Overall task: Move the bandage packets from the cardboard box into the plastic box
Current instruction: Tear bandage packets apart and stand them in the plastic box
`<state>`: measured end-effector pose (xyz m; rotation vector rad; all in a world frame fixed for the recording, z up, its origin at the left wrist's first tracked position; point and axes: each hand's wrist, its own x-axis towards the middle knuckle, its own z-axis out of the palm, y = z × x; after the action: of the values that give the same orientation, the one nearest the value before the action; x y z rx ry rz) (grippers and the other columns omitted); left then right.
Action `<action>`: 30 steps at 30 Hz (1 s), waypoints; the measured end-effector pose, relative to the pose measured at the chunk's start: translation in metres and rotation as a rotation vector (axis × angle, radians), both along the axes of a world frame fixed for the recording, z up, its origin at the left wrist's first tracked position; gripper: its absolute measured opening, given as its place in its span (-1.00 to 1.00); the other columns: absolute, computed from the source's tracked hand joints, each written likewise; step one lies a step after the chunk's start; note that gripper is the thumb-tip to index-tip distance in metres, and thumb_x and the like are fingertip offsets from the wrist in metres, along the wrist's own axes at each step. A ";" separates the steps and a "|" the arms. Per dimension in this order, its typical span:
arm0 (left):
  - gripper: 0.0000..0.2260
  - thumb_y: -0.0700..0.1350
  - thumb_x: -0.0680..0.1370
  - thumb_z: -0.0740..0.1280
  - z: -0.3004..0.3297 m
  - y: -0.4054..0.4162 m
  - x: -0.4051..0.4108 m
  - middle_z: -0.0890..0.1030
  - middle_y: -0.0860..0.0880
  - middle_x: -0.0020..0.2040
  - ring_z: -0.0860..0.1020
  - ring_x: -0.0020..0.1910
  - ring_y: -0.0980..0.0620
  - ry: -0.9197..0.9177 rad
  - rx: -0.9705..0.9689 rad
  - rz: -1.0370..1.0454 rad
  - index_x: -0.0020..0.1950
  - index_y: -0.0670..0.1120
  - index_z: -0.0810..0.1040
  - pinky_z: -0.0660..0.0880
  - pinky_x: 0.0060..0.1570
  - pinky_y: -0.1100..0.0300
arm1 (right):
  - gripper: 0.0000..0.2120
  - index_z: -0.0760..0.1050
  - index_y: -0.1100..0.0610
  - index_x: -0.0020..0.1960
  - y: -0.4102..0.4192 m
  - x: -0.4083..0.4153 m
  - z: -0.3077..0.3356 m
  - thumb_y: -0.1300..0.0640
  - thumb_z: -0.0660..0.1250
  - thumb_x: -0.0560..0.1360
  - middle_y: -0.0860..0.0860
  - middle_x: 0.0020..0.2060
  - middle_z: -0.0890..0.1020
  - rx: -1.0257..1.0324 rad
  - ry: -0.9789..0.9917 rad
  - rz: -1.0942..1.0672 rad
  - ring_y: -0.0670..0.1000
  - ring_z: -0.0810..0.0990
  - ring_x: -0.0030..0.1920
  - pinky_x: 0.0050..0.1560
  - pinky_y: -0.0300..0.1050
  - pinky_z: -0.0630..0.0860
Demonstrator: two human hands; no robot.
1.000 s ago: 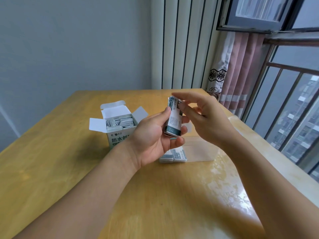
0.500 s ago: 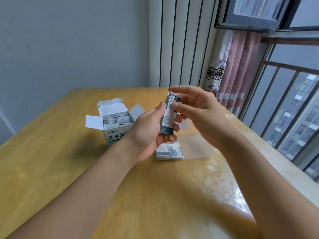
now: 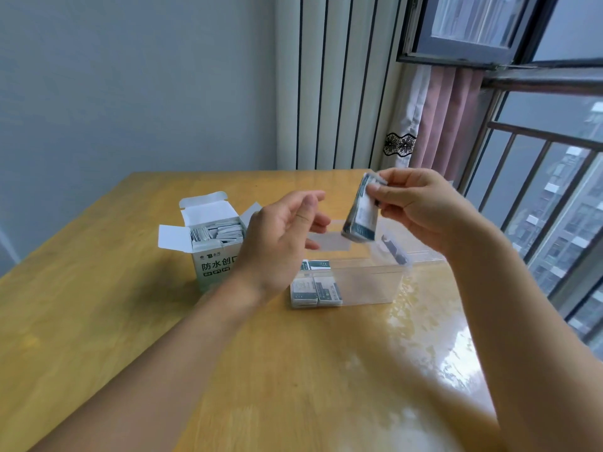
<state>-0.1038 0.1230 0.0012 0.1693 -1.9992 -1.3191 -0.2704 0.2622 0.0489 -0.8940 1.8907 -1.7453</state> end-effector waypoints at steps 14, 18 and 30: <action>-0.66 0.02 0.67 0.13 -0.034 -0.016 -0.009 0.63 0.02 -0.16 0.56 -0.12 -0.03 -0.088 -0.659 0.088 -0.05 -0.11 0.62 0.52 -0.11 -0.03 | -0.83 0.66 0.19 0.09 -0.056 0.006 -0.034 0.26 0.38 0.53 0.03 -0.22 0.64 0.958 0.718 -0.002 0.03 0.56 -0.24 -0.33 -0.18 0.47; -0.64 0.03 0.66 0.11 -0.036 -0.018 -0.010 0.63 0.00 -0.17 0.55 -0.13 -0.03 -0.084 -0.654 0.078 -0.07 -0.11 0.62 0.50 -0.10 -0.03 | -0.80 0.61 0.22 0.13 -0.061 0.008 -0.043 0.28 0.36 0.52 0.07 -0.14 0.66 1.020 0.742 -0.005 0.10 0.60 -0.14 -0.15 -0.06 0.53; -0.72 -0.07 0.67 0.17 -0.036 -0.018 -0.010 0.66 0.02 -0.14 0.58 -0.10 0.00 -0.036 -0.619 0.053 -0.04 -0.08 0.65 0.51 -0.04 0.03 | -0.76 0.59 0.19 0.21 -0.059 0.010 -0.045 0.27 0.33 0.55 0.07 -0.08 0.65 1.066 0.763 0.014 0.11 0.58 -0.10 -0.25 -0.14 0.47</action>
<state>-0.1138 0.1048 -0.0350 -0.0473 -2.3147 -0.6191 -0.2605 0.2028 0.0037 -1.1274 2.7422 -0.1339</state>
